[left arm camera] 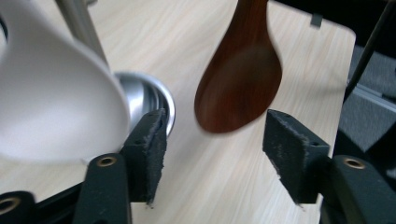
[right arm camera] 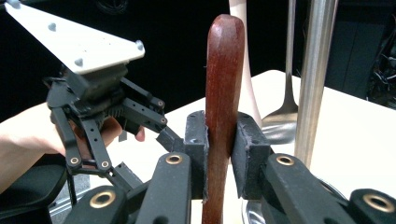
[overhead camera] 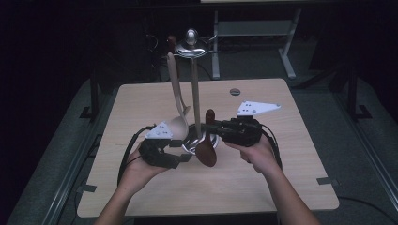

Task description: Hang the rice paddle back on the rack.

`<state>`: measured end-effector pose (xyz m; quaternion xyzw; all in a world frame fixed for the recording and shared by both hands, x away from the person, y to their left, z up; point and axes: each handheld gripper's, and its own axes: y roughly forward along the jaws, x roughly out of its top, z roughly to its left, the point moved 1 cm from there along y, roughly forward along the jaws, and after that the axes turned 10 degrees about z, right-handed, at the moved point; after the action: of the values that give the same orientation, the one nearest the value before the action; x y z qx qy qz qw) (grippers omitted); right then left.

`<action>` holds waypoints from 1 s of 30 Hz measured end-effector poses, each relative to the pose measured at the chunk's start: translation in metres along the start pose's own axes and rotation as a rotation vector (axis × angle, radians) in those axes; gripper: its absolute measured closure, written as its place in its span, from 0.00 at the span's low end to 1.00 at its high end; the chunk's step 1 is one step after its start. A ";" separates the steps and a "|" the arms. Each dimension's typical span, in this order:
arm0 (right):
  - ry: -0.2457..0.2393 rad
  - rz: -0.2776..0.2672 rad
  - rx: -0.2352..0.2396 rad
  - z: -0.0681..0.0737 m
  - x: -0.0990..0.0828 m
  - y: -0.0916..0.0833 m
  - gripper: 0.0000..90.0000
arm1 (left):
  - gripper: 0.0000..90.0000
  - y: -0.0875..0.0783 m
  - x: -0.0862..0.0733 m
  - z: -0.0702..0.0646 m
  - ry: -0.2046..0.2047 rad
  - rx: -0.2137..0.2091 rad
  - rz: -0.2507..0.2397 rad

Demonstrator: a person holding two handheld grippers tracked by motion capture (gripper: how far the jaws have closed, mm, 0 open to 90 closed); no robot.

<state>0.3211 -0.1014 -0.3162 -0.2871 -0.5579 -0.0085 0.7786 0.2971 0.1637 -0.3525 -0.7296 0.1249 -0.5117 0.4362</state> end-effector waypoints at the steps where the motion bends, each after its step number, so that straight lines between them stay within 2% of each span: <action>1: -0.004 0.000 0.005 -0.001 0.000 0.000 0.86 | 0.42 0.000 -0.003 0.002 0.010 0.000 0.006; 10: -0.028 0.010 0.050 -0.005 0.008 -0.002 0.86 | 0.31 0.010 -0.035 0.011 0.035 -0.032 0.093; 15: -0.053 0.005 0.081 -0.006 0.019 -0.003 0.86 | 0.26 0.016 -0.056 0.019 0.023 -0.043 0.127; 21: -0.085 -0.007 0.097 -0.007 0.033 -0.007 0.86 | 0.22 0.021 -0.080 0.027 0.012 -0.040 0.141; 26: -0.104 -0.001 0.127 -0.007 0.044 -0.006 0.86 | 0.22 0.021 -0.092 0.032 0.006 -0.036 0.146; 29: -0.115 0.006 0.139 -0.008 0.052 -0.005 0.86 | 0.21 0.022 -0.097 0.036 0.018 -0.014 0.149; 30: -0.116 0.005 0.147 -0.008 0.055 -0.004 0.86 | 0.20 0.024 -0.099 0.038 0.008 -0.019 0.152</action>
<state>0.3474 -0.0913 -0.2681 -0.2305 -0.6006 0.0510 0.7639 0.2917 0.2310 -0.4371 -0.7203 0.1866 -0.4786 0.4662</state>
